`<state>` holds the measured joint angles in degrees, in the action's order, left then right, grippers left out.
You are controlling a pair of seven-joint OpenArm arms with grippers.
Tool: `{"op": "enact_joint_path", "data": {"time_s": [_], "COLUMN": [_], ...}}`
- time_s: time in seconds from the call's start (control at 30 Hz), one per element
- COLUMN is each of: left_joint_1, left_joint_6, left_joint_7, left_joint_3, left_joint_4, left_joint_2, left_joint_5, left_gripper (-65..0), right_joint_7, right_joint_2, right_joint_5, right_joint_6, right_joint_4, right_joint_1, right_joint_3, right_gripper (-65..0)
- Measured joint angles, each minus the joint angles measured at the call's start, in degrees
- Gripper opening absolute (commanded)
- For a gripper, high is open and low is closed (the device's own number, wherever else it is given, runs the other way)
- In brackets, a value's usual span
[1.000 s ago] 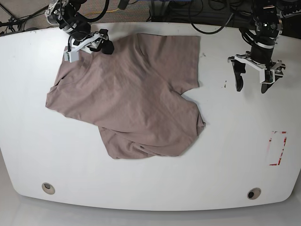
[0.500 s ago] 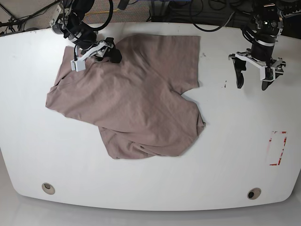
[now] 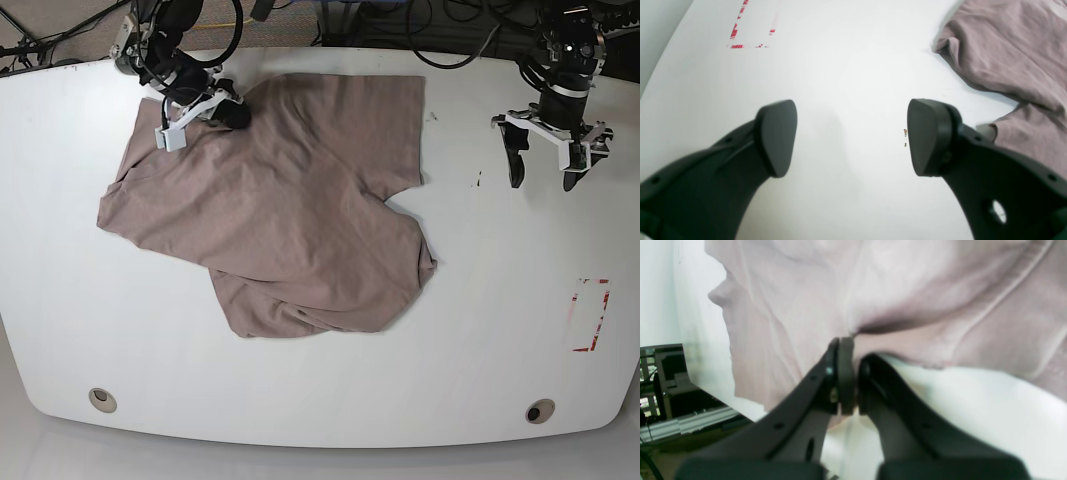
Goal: Fold the T-shirt properly
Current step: 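Lower the right gripper onto the shirt's shoulder edge and grasp it, then drag the grasped shirt edge with the right gripper away from the shirt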
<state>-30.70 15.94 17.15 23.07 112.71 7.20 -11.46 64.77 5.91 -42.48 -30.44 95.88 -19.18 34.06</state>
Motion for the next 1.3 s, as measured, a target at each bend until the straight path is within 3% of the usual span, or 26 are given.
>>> {"op": "enact_joint_path", "data": {"time_s": [0.1, 0.4, 0.6, 0.77, 1.03, 1.3], "left_joint_1": [0.7, 7.0, 9.4, 9.8, 8.8, 8.6], "left_joint_6": [0.2, 0.0, -0.3, -0.1, 0.5, 0.4], "left_joint_7": [0.3, 10.3, 12.9, 13.5, 14.1, 17.2], "left_joint_3": [-0.5, -2.0, -4.4, -8.3, -15.4, -23.4], "left_joint_4": [0.0, 0.0, 0.0, 0.0, 0.0, -0.2], "left_joint_2": [-0.2, -0.1, 0.2, 3.4, 8.1, 11.4], "left_joint_5": [0.0, 0.0, 0.0, -0.2, -0.3, -0.2], "left_gripper": [-16.7, -16.5, -16.5, -16.5, -16.5, -16.5], "right_joint_7": [0.7, 2.8, 4.4, 9.2, 9.9, 10.6], "right_joint_2": [-1.5, -8.1, -12.2, -16.4, -22.7, -29.2], "right_joint_5": [-0.4, 3.0, 2.2, -0.6, -6.4, -6.2], "right_joint_6": [-0.3, -0.2, -7.8, -9.2, -9.4, -9.6], "right_joint_4": [0.0, 8.4, 18.4, 18.8, 18.8, 15.6], "right_joint_1": [-0.3, -2.9, -1.4, 3.8, 16.1, 26.8], "right_joint_3": [-0.2, 0.1, -0.1, -0.3, -0.5, -8.4], "right_gripper": [-65.0, -65.0, -65.0, -65.0, -65.0, -65.0]}}
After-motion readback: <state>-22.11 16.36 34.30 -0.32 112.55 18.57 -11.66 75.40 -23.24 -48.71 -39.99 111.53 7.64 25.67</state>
